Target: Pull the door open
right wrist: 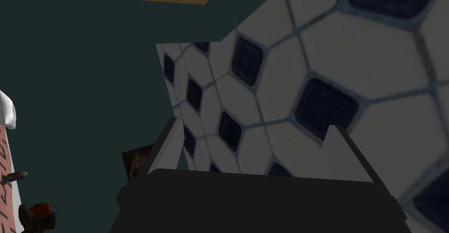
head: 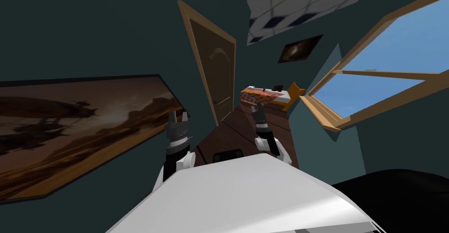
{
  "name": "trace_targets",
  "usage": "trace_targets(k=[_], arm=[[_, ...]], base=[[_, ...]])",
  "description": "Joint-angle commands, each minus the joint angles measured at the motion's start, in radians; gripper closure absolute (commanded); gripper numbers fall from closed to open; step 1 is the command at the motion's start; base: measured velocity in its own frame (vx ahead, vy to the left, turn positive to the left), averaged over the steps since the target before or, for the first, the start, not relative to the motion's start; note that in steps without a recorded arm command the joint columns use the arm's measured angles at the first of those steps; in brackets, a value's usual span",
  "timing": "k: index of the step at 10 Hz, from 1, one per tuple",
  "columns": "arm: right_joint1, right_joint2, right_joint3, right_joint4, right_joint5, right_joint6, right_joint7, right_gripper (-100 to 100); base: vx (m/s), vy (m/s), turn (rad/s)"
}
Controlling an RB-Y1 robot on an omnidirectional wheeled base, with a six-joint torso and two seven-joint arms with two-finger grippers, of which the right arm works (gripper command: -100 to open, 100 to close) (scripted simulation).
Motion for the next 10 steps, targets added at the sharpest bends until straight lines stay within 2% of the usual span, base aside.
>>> trace_targets(k=[1, 10], arm=[[-0.018, -0.007, -0.005, 0.046, -0.005, -0.008, -0.001, -100], [-0.151, -0.046, -0.030, 0.320, -0.033, -0.035, -0.004, -100]], base=[[0.055, -0.028, 0.191], [0.067, -0.050, 0.189]])
